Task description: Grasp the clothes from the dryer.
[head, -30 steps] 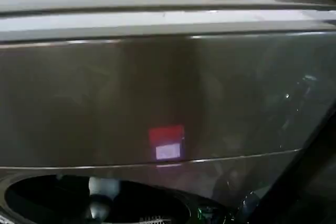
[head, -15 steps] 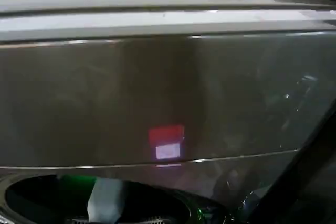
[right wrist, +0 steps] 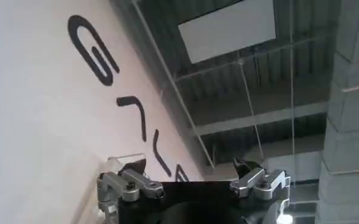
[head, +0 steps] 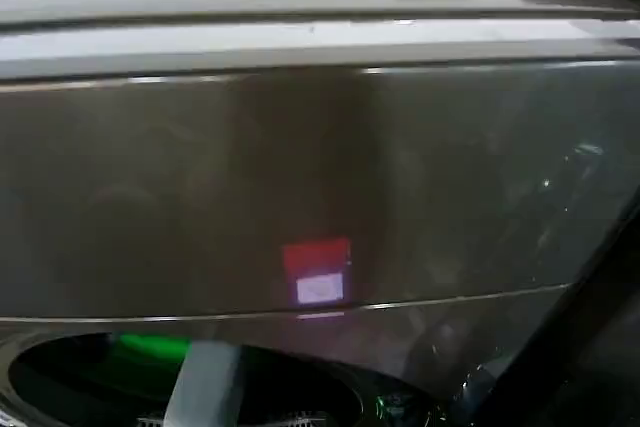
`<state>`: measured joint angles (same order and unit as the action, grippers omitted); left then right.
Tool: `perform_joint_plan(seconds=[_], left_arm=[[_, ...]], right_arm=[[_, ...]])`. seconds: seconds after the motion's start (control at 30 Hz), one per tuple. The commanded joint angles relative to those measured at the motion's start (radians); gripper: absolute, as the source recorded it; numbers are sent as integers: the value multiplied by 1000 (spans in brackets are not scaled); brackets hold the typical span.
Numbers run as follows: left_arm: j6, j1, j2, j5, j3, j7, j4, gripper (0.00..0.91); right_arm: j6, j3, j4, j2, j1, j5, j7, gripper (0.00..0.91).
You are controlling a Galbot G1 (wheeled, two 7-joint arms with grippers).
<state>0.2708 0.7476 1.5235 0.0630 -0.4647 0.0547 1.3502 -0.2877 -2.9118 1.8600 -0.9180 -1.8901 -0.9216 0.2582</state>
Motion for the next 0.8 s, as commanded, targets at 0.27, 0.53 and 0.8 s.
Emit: perform_joint_plan(seconds=[0.27, 0.53, 0.8], left_arm=[[9, 36, -1, 11, 2, 11, 61, 0], [5, 36, -6, 13, 1, 7, 67, 0], [-1, 28, -9, 15, 1, 1, 63, 0]], right_arm=[[2, -5, 8, 1, 0, -5, 14, 907], [2, -6, 12, -3, -1, -7, 18, 907], [3, -7, 10, -1, -3, -7, 22, 907]])
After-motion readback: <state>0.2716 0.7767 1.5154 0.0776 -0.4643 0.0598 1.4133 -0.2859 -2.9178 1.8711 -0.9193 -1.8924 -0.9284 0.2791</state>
